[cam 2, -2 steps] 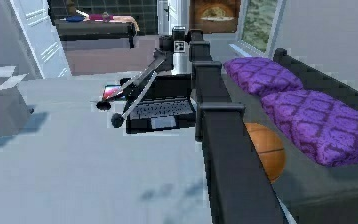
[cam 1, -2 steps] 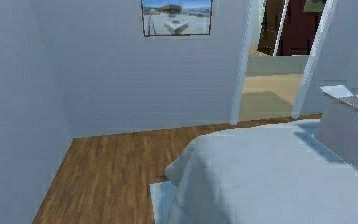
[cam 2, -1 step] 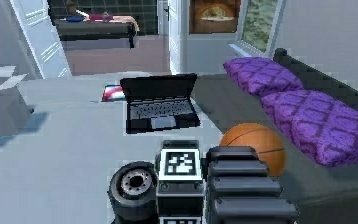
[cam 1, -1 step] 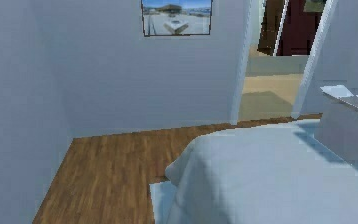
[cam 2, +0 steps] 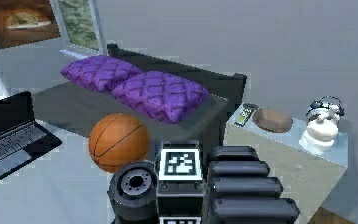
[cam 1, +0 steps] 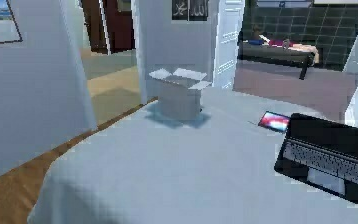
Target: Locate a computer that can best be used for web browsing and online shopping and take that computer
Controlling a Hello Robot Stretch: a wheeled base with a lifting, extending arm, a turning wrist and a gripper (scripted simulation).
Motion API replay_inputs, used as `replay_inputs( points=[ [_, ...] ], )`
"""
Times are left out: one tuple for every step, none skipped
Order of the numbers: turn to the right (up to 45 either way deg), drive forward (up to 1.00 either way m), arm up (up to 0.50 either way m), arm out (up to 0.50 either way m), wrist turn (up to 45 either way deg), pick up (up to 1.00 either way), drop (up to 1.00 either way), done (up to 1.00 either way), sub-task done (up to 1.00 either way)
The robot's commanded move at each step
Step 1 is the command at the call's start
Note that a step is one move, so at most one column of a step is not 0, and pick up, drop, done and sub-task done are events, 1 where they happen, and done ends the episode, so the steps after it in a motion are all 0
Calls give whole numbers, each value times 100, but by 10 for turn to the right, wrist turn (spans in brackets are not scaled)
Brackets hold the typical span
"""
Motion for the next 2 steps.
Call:
replay_inputs(
  points=[
    [450, 0, 0, 0, 0, 0, 0, 0, 0],
    [450, 0, 0, 0, 0, 0, 0, 0, 0]
  ],
)
